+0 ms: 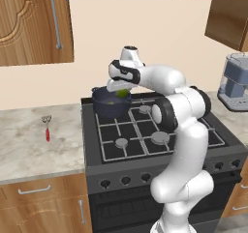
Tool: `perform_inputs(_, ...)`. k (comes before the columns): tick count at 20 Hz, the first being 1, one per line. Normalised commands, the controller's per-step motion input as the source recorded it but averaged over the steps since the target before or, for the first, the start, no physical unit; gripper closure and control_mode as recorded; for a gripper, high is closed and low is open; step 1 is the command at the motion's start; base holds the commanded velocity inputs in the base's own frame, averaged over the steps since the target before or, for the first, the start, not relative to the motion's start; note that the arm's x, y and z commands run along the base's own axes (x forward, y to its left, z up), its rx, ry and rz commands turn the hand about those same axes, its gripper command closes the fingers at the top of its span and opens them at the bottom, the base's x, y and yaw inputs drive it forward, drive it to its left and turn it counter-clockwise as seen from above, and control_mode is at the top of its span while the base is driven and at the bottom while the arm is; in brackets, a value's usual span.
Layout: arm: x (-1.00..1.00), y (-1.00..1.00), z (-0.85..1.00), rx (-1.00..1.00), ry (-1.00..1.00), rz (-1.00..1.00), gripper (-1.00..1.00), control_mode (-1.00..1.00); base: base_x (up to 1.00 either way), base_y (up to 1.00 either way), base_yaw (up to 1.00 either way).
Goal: Put the lime and cucumber in the pot. Retrieve the spatula and lightly stir the vegetables in the pot.
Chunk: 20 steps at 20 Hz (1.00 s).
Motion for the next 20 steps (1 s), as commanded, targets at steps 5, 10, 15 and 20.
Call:
perform_inputs(5, 0.35, 0.0, -0.68, 0.0, 0.03, 0.0, 1.0, -1.0, 0.0, 0.0, 0.0)
perform_inputs(10, 0.22, 0.0, -0.12, 0.0, 0.01, -0.03, 1.0, -1.0, 0.0, 0.0, 0.0)
perform_inputs(15, 0.09, 0.02, -0.09, -0.03, 0.09, -0.02, 1.0, -1.0, 0.0, 0.0, 0.0)
perform_inputs(20, 0.09, 0.29, -0.05, -0.08, 0.02, 0.0, 1.0, -1.0, 0.0, 0.0, 0.0)
